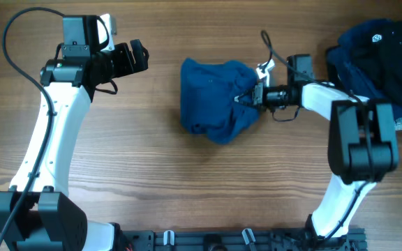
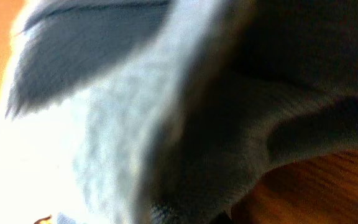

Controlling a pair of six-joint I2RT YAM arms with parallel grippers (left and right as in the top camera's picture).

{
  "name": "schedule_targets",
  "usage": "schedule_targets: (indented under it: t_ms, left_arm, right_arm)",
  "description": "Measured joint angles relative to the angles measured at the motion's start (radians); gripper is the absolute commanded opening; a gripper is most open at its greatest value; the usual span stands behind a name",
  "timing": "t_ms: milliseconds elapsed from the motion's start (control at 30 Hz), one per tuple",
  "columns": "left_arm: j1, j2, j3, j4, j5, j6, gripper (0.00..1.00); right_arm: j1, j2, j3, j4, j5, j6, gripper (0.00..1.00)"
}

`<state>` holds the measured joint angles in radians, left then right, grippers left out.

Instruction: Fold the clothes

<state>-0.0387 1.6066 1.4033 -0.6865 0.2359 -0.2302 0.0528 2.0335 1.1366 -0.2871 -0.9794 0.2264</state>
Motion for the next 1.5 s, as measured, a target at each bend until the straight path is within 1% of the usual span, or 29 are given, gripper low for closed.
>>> schedule_targets:
  t_ms: [167, 200, 267, 467, 600, 700, 833, 967, 1233, 1300, 1400, 1467, 1500]
  left_arm:
    - [0.0, 0.0, 0.0, -0.002, 0.0, 0.0, 1.0]
    - [0.0, 0.0, 0.0, -0.002, 0.0, 0.0, 1.0]
    - [0.0, 0.0, 0.0, -0.002, 0.0, 0.0, 1.0]
    - [0.0, 0.0, 0.0, -0.002, 0.0, 0.0, 1.0]
    - [0.0, 0.0, 0.0, -0.003, 0.0, 0.0, 1.0]
    - [0.0, 0.0, 0.0, -0.007, 0.0, 0.0, 1.0]
    - [0.0, 0.0, 0.0, -0.01, 0.0, 0.0, 1.0]
    - [0.0, 0.0, 0.0, -0.008, 0.0, 0.0, 1.0]
    - [0.0, 0.0, 0.0, -0.006, 0.0, 0.0, 1.0]
    - [0.0, 0.0, 0.0, -0.006, 0.0, 0.0, 1.0]
    - [0.0, 0.0, 0.0, -0.006, -0.008, 0.0, 1.0]
    - [0.0, 0.0, 0.0, -0.005, -0.012, 0.0, 1.0]
    - [0.0, 0.0, 0.0, -0.006, -0.014, 0.0, 1.0]
  right_arm:
    - [0.001, -0.187, 0.02, -0.066, 0.054, -0.003, 0.04]
    - [0.001, -0.249, 0.032, -0.089, 0.092, -0.003, 0.04]
    - [0.001, -0.316, 0.043, -0.127, 0.178, 0.009, 0.04]
    - [0.0, -0.428, 0.104, -0.087, 0.333, 0.103, 0.04]
    - [-0.015, -0.431, 0.178, -0.056, 0.353, 0.157, 0.04]
    - [-0.063, -0.431, 0.224, -0.015, 0.352, 0.197, 0.04]
    - [-0.188, -0.432, 0.258, 0.014, 0.352, 0.226, 0.04]
    - [-0.356, -0.432, 0.259, 0.103, 0.322, 0.241, 0.04]
    - [-0.569, -0.432, 0.26, 0.173, 0.311, 0.244, 0.05]
    - [-0.603, -0.431, 0.26, 0.185, 0.31, 0.238, 0.04]
    - [-0.668, -0.4, 0.261, 0.267, 0.272, 0.195, 0.04]
    - [-0.698, -0.335, 0.27, 0.385, 0.204, 0.169, 0.04]
    - [-0.706, -0.307, 0.272, 0.411, 0.18, 0.162, 0.04]
